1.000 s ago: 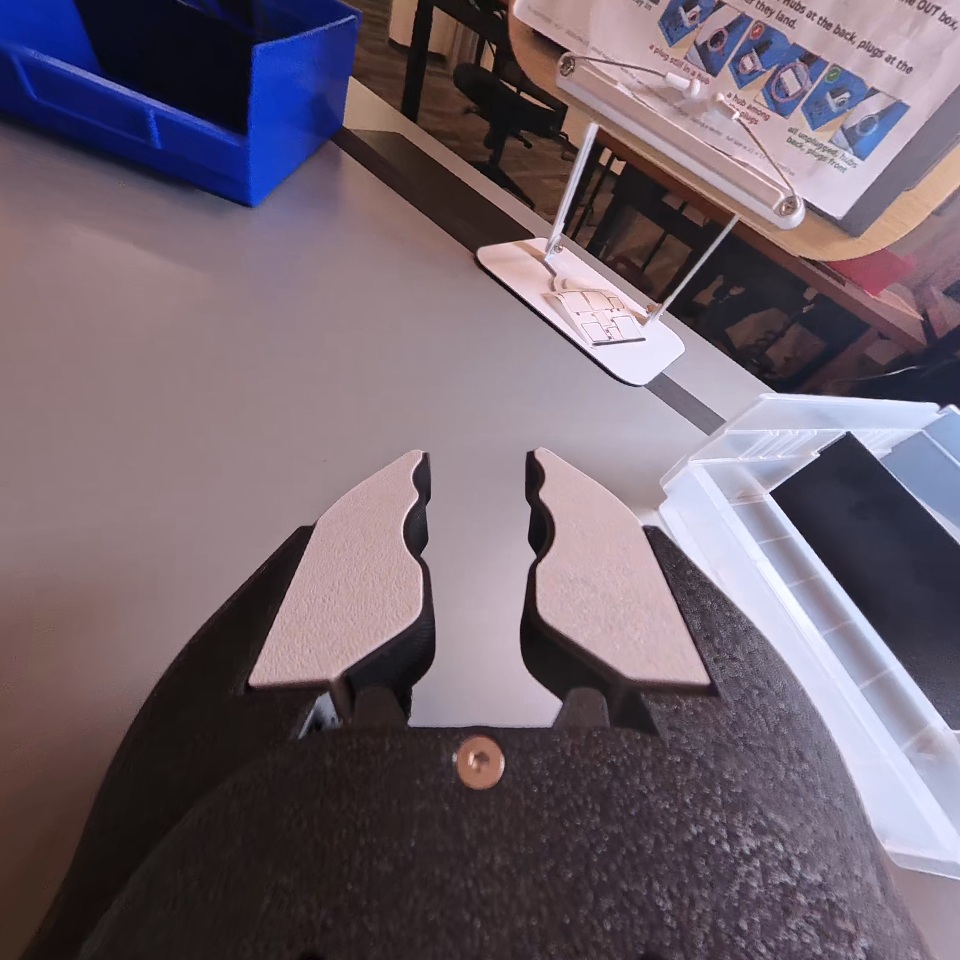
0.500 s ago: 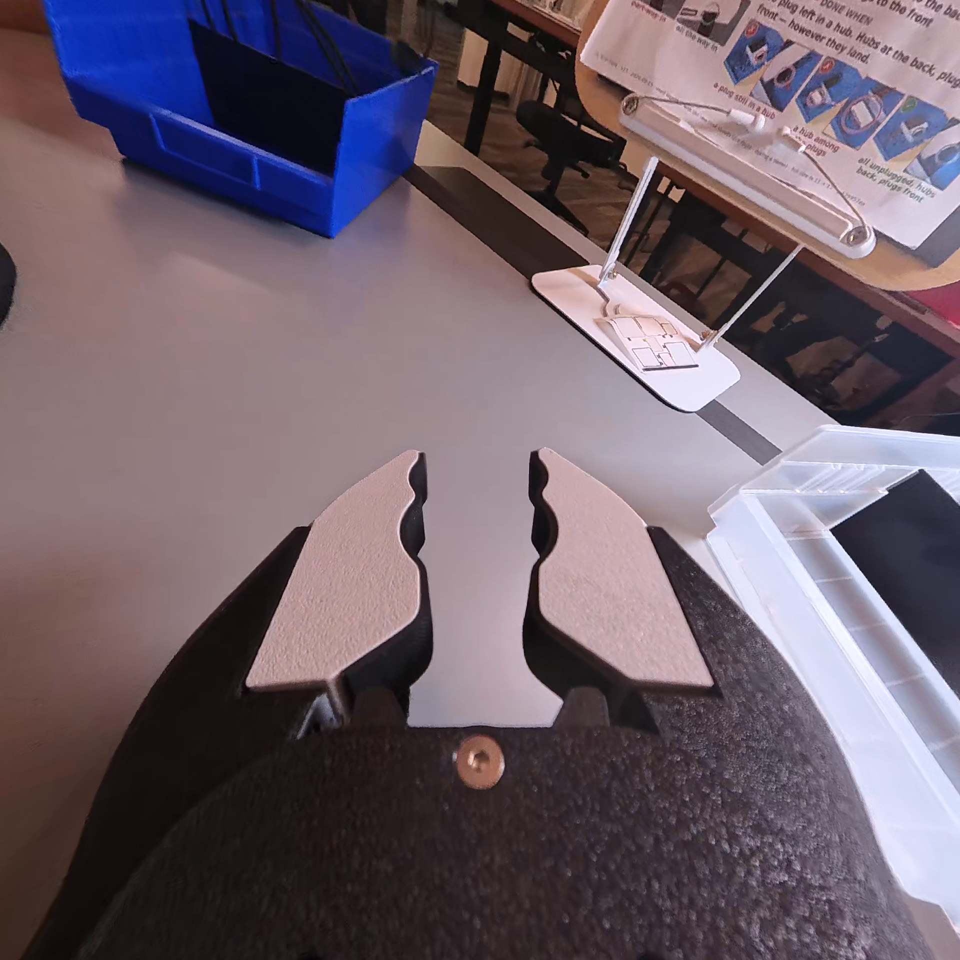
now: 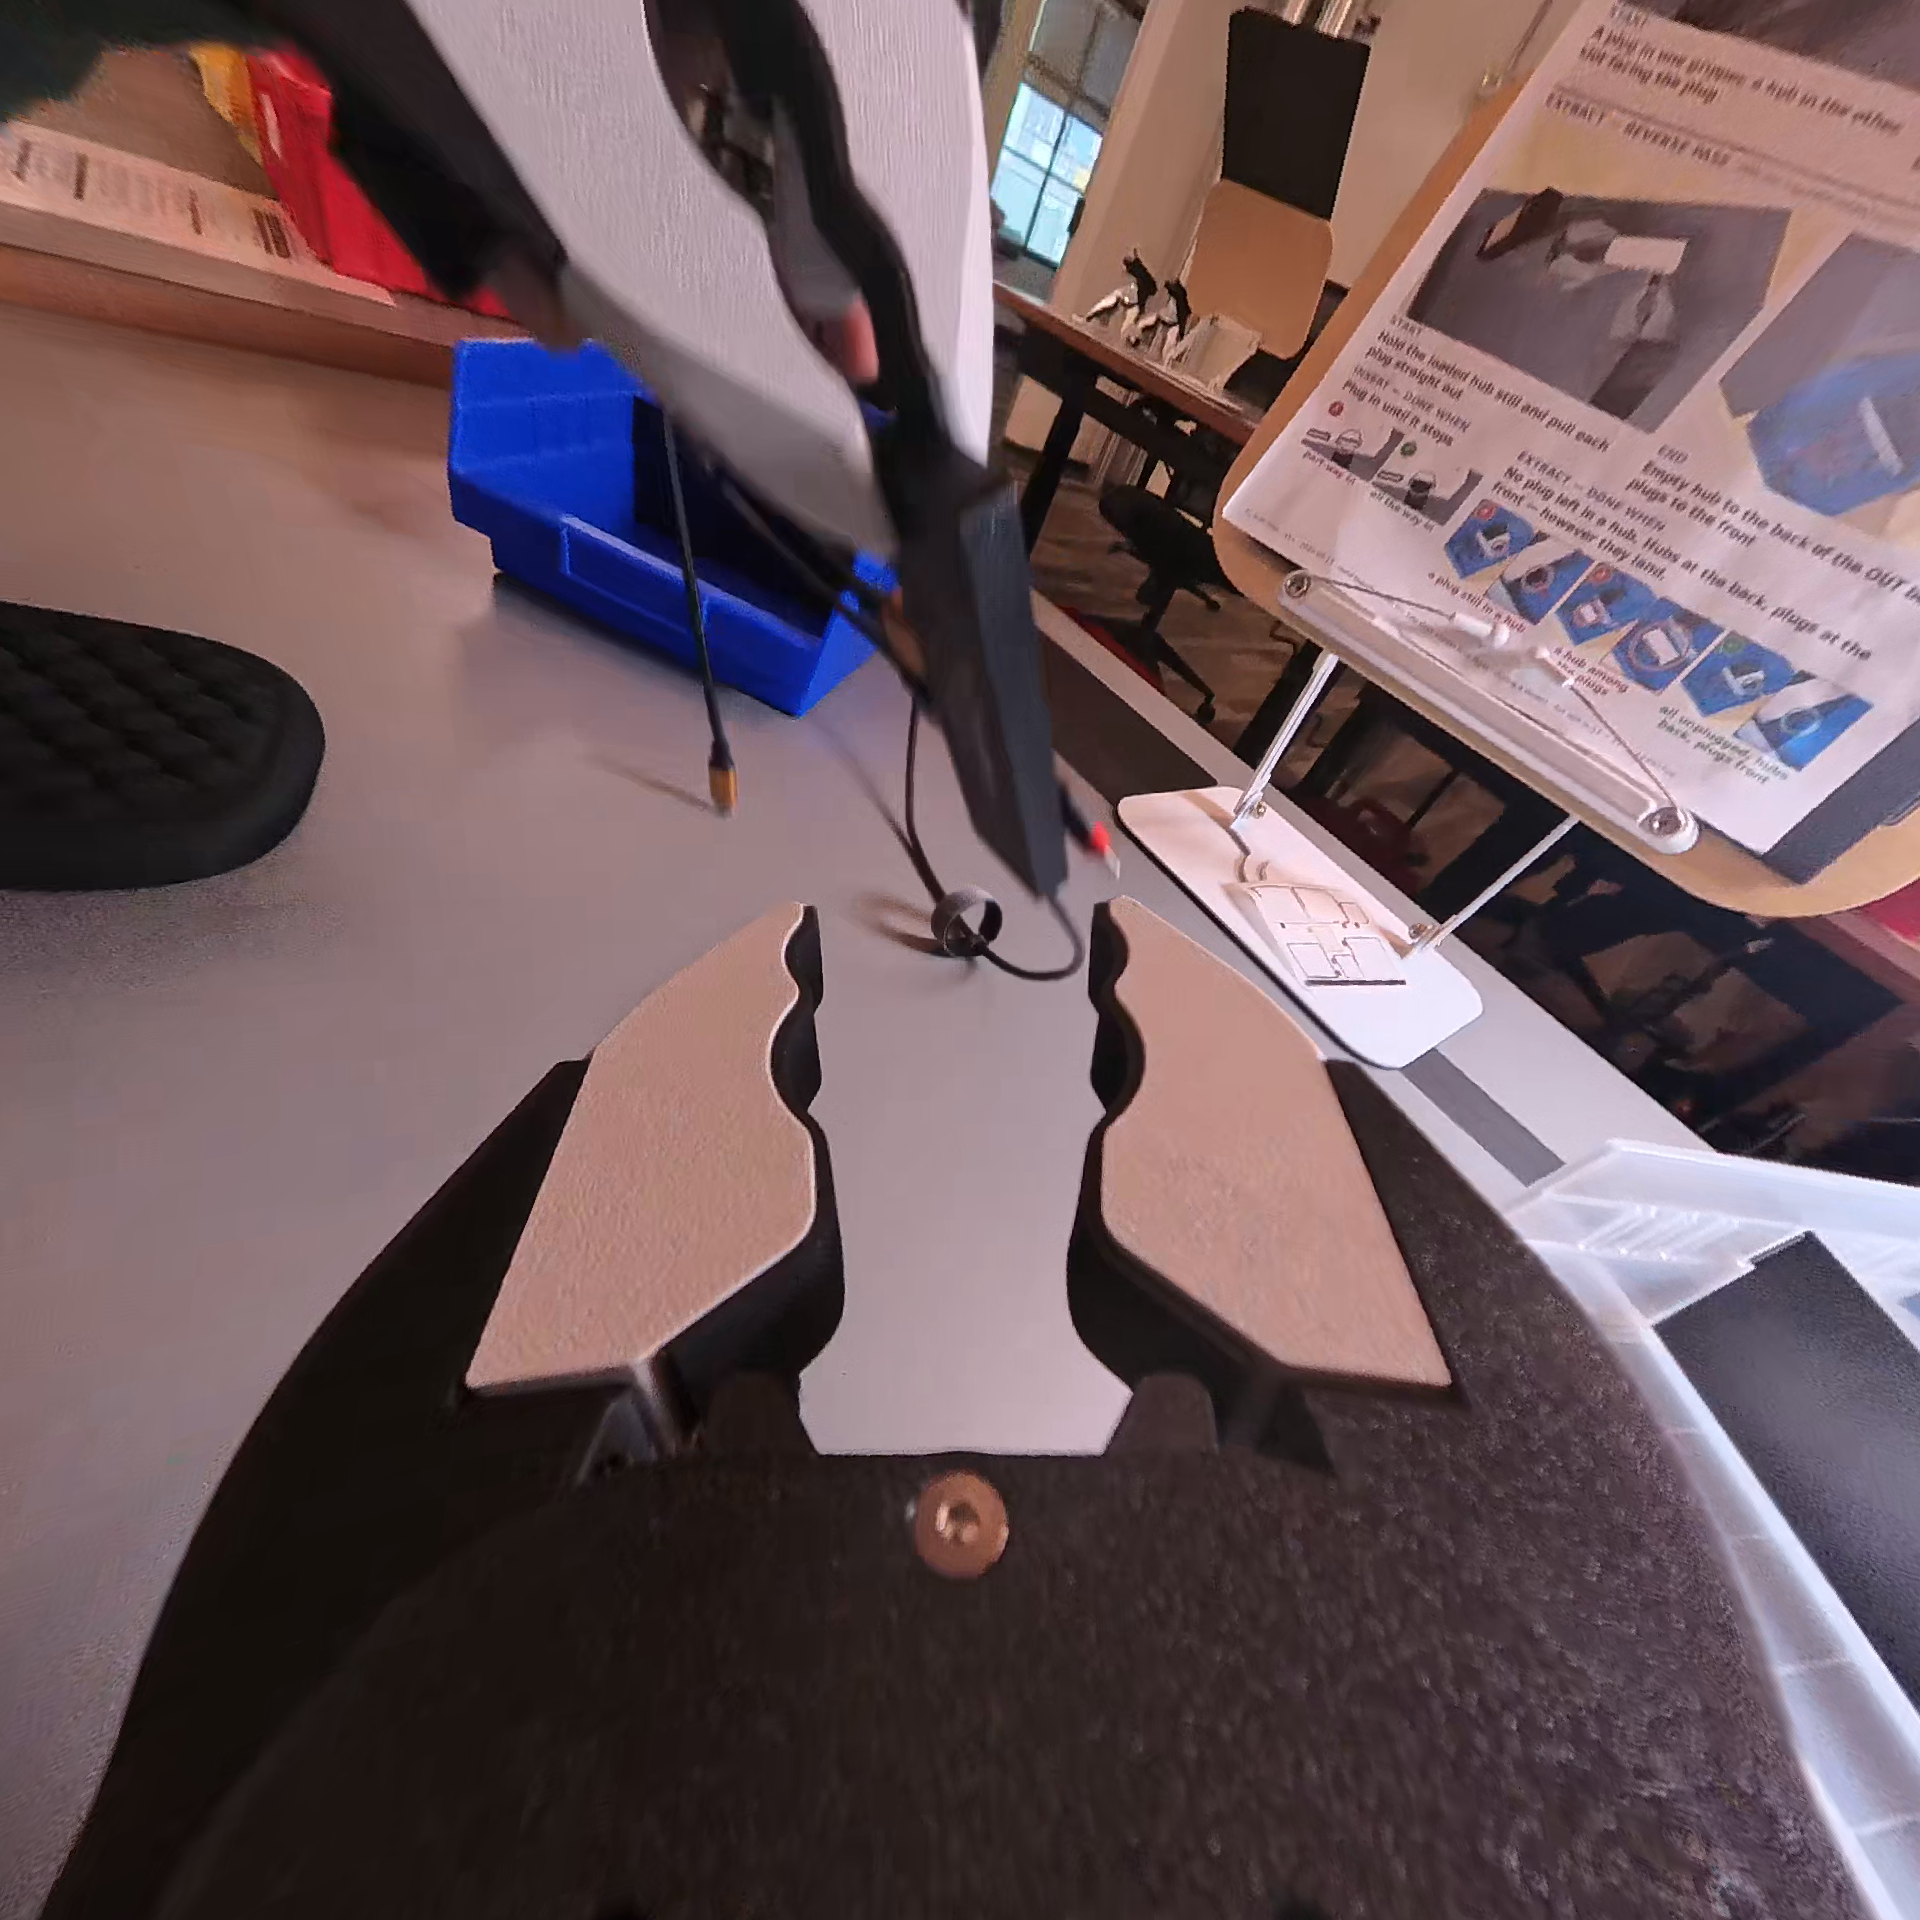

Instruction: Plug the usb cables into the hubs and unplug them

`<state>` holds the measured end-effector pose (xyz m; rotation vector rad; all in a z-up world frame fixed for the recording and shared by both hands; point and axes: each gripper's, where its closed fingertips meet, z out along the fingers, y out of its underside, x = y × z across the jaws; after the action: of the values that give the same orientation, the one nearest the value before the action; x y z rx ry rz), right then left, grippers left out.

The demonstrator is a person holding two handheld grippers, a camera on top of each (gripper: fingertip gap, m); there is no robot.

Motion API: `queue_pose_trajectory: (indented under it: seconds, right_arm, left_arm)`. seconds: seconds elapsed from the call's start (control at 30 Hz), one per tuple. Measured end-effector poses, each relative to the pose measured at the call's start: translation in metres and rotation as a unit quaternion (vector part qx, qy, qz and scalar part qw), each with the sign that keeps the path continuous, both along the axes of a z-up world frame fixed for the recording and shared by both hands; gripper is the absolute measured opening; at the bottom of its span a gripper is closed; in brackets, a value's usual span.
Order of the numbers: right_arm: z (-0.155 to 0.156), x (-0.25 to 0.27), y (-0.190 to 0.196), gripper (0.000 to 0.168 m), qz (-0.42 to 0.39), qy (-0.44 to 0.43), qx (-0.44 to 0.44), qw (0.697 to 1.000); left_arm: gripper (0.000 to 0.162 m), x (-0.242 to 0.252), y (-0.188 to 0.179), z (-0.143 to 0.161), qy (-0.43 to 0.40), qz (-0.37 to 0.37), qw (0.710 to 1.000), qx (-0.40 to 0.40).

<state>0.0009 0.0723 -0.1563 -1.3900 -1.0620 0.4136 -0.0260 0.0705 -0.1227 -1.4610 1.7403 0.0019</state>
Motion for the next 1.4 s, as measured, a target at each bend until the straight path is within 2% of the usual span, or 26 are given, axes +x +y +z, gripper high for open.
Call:
queue_pose_trajectory:
  seconds: [0.03, 0.1, 0.17, 0.23, 0.37, 0.43, 0.53, 0.6, 0.7, 0.87, 1.0, 1.07, 1.17, 1.2, 1.23, 1.27, 1.33, 1.4]
  right_arm:
    - [0.0, 0.001, -0.001, 0.05, 0.005, -0.002, 0.004, 1.0]
    - [-0.005, 0.004, -0.002, 0.046, 0.012, -0.019, 0.014, 1.0]
    - [-0.016, 0.009, 0.001, 0.027, 0.012, -0.057, 0.03, 0.998]
    - [-0.023, 0.012, -0.001, 0.018, 0.027, -0.075, 0.041, 0.996]
    - [-0.018, 0.019, -0.004, 0.011, 0.073, -0.042, -0.001, 0.996]
    - [-0.019, 0.026, -0.002, 0.011, 0.092, -0.025, -0.033, 0.995]
    - [-0.021, 0.028, -0.013, 0.011, 0.159, -0.006, -0.061, 0.985]
    - [-0.019, 0.027, -0.018, 0.011, 0.18, 0.002, -0.075, 0.981]
    - [-0.021, 0.021, -0.024, 0.012, 0.187, -0.015, -0.071, 0.98]
    - [-0.027, 0.012, -0.027, 0.012, 0.175, -0.05, -0.063, 0.981]
    - [-0.047, 0.01, -0.02, 0.012, 0.145, -0.1, -0.069, 0.982]
    - [-0.057, 0.013, -0.015, 0.012, 0.13, -0.12, -0.079, 0.981]
    - [-0.065, 0.015, -0.009, 0.012, 0.111, -0.138, -0.085, 0.981]
    - [-0.066, 0.014, -0.008, 0.012, 0.104, -0.144, -0.085, 0.98]
    - [-0.068, 0.013, -0.007, 0.012, 0.099, -0.151, -0.084, 0.98]
    - [-0.069, 0.012, -0.007, 0.012, 0.095, -0.157, -0.083, 0.979]
    - [-0.072, 0.009, -0.007, 0.012, 0.088, -0.168, -0.079, 0.979]
    - [-0.073, 0.006, -0.008, 0.012, 0.085, -0.175, -0.072, 0.978]
  left_arm:
    - [0.011, 0.013, -0.006, -0.011, 0.001, -0.018, 1.0, -0.014]
    - [0.011, 0.032, -0.012, -0.025, 0.002, -0.042, 0.999, -0.03]
    - [0.011, 0.046, -0.017, -0.031, -0.012, -0.063, 0.997, -0.047]
    - [0.011, 0.055, -0.02, -0.033, -0.026, -0.076, 0.995, -0.062]
    - [0.012, 0.057, -0.019, -0.021, -0.092, -0.088, 0.989, -0.071]
    - [0.028, 0.046, -0.016, -0.019, -0.104, -0.071, 0.988, -0.093]
    - [0.033, 0.028, -0.004, -0.03, -0.101, -0.052, 0.991, -0.077]
    - [0.029, 0.018, -0.004, -0.048, -0.08, -0.047, 0.992, -0.089]
    - [0.003, 0.012, -0.014, -0.057, -0.094, -0.07, 0.988, -0.096]
    - [0.004, 0.003, -0.02, -0.059, -0.163, -0.067, 0.967, -0.185]
    - [0.008, -0.005, -0.016, -0.056, -0.255, -0.032, 0.911, -0.321]
    - [0.01, -0.014, -0.005, -0.038, -0.333, -0.01, 0.872, -0.359]
    - [0.009, -0.04, 0.026, -0.002, -0.458, 0.053, 0.806, -0.372]
    - [0.01, -0.048, 0.034, 0.006, -0.48, 0.072, 0.799, -0.356]
    - [0.009, -0.05, 0.031, 0.012, -0.479, 0.064, 0.81, -0.333]
    - [0.009, -0.046, 0.02, 0.012, -0.453, 0.042, 0.834, -0.312]
    - [0.008, -0.026, -0.012, -0.008, -0.347, -0.006, 0.889, -0.3]
    - [0.014, -0.008, -0.029, -0.034, -0.263, -0.026, 0.926, -0.269]
